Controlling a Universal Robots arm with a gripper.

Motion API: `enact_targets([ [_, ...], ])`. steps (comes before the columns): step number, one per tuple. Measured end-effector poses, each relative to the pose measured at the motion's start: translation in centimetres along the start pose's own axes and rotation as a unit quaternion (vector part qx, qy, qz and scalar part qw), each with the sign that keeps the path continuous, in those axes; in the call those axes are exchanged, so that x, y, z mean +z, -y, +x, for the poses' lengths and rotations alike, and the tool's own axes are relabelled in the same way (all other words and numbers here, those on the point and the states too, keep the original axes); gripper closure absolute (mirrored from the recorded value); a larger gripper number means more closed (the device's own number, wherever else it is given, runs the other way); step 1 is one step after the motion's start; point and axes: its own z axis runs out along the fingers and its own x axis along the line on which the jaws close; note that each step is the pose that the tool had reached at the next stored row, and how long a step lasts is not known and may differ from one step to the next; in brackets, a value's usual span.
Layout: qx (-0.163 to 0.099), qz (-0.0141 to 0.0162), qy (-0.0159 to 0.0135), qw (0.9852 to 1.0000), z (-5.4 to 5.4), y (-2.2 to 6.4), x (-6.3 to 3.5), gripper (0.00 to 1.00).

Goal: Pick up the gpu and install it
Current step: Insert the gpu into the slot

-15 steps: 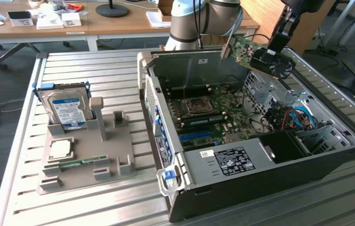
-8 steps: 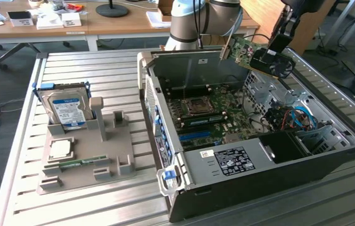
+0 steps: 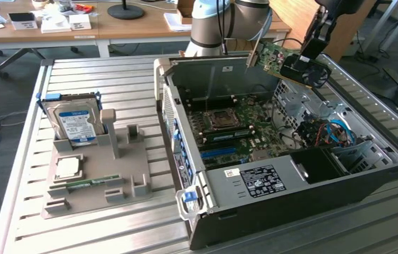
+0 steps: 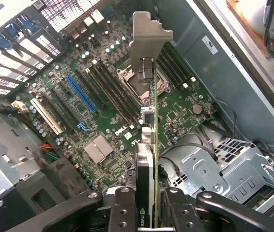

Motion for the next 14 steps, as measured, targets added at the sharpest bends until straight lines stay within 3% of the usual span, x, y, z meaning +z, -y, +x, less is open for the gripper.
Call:
enact_targets([
  [8, -0.004, -0.0001, -0.0003, 1.0000, 0.00, 0.00, 0.00, 0.73],
  [14, -0.023, -0.0009, -0.0016, 0.9997, 0.00, 0.00, 0.00, 0.73],
])
